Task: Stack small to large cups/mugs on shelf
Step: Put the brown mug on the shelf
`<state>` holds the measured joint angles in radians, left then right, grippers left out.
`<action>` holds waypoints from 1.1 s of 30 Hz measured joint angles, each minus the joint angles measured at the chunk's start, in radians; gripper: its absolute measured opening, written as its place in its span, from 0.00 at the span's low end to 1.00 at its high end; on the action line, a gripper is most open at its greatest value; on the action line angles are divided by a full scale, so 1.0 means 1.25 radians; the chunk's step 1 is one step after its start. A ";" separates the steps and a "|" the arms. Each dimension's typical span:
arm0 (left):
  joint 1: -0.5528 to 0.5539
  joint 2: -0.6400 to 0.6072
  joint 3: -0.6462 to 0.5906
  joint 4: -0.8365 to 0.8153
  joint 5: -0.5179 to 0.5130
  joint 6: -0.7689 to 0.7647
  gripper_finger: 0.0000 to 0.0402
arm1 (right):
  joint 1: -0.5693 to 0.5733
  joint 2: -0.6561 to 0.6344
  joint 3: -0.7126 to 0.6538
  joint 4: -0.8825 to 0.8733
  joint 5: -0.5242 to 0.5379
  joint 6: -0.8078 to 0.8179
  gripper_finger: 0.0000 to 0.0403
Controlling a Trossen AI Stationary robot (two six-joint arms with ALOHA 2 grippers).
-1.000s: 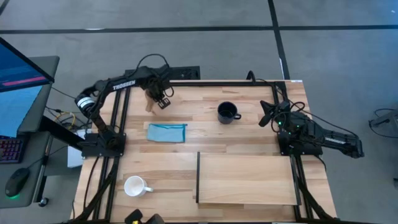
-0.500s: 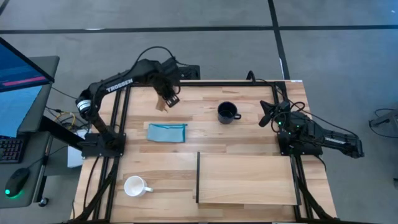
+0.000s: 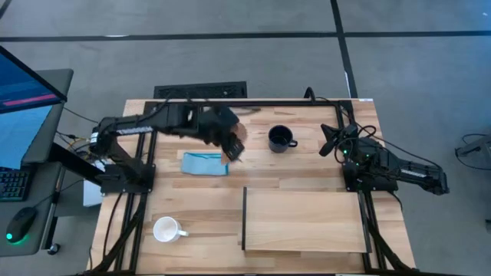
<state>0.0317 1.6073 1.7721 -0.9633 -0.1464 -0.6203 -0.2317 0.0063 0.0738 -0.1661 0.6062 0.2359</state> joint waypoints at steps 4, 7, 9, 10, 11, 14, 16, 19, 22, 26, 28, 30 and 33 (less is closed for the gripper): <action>-0.086 0.000 0.000 0.098 -0.069 -0.057 0.02 | 0.000 0.000 0.000 0.000 -0.002 0.000 0.08; -0.133 0.010 0.000 0.135 -0.114 -0.091 0.02 | 0.000 0.000 0.000 0.000 -0.003 0.000 0.08; -0.156 0.021 -0.001 0.152 -0.124 -0.104 0.02 | 0.000 0.000 0.000 0.000 -0.003 0.000 0.08; -0.164 0.032 0.000 0.177 -0.126 -0.106 0.02 | 0.000 0.000 0.000 0.000 -0.003 0.000 0.08; -0.172 0.039 0.000 0.212 -0.125 -0.106 0.02 | 0.000 0.000 0.000 0.000 -0.003 0.000 0.08; -0.189 0.071 0.001 0.269 -0.121 -0.091 0.02 | 0.001 0.012 0.000 -0.001 -0.005 0.000 0.08; -0.195 0.095 0.018 0.281 -0.110 -0.080 0.02 | 0.002 0.016 0.000 -0.001 -0.009 0.000 0.08; -0.202 0.131 0.069 0.260 -0.101 -0.080 0.02 | 0.002 0.043 0.000 -0.001 -0.024 0.000 0.08; -0.214 0.167 0.134 0.214 -0.099 -0.080 0.02 | 0.002 0.083 0.000 -0.002 -0.034 0.000 0.08; -0.231 0.232 0.238 0.131 -0.099 -0.080 0.02 | 0.002 0.133 0.000 -0.002 -0.035 0.000 0.08; -0.238 0.265 0.291 0.087 -0.099 -0.090 0.02 | 0.002 0.151 0.000 -0.001 -0.034 0.000 0.08; -0.244 0.300 0.345 0.042 -0.099 -0.117 0.02 | 0.002 0.166 0.000 -0.001 -0.035 0.000 0.08; -0.253 0.354 0.419 -0.027 -0.099 -0.148 0.02 | 0.002 0.174 0.000 -0.001 -0.034 0.000 0.08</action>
<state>-0.2848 2.0495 2.2960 -0.9969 -0.2704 -0.8048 -0.2295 0.2234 0.0734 -0.1673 0.5634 0.2363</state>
